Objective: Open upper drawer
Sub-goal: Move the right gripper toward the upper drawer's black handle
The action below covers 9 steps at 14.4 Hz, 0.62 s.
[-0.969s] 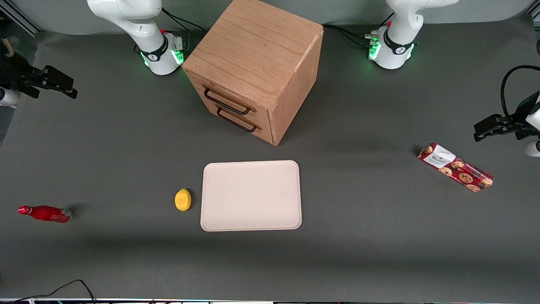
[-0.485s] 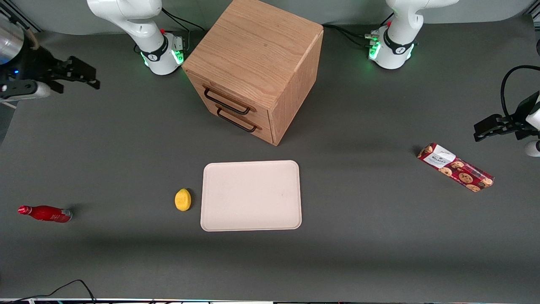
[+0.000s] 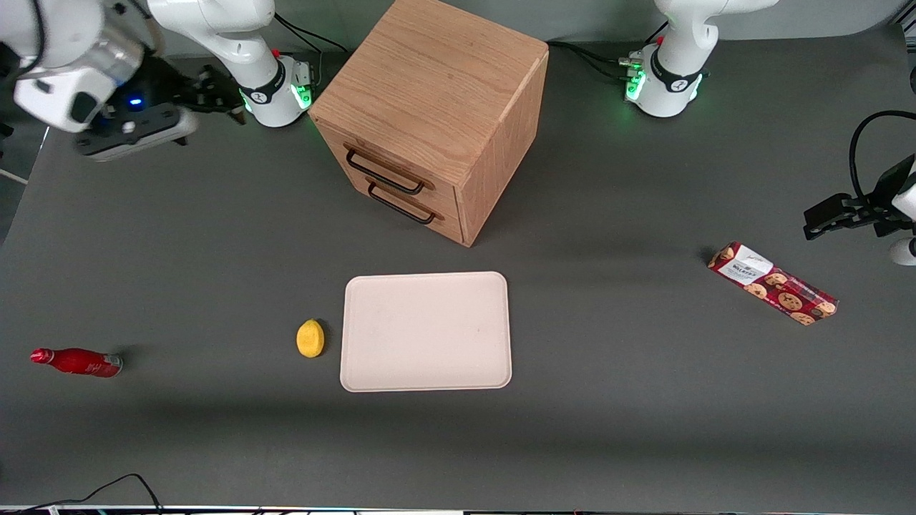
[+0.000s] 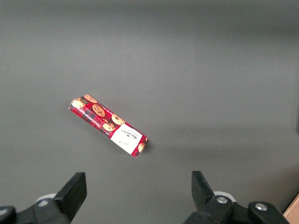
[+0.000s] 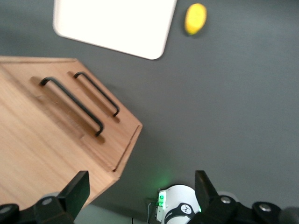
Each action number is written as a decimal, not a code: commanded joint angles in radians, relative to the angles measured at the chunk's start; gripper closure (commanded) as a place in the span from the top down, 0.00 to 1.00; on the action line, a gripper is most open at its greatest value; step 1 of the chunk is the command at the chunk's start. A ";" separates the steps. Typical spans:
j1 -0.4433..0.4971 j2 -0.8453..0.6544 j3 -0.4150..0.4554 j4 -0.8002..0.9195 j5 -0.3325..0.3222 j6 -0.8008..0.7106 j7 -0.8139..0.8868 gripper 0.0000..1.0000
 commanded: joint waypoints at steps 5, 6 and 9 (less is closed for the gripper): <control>0.000 0.119 0.115 0.019 0.034 0.036 -0.414 1.00; 0.003 0.154 0.120 0.011 0.040 0.050 -0.436 1.00; 0.005 0.252 0.164 0.008 0.114 0.134 -0.444 1.00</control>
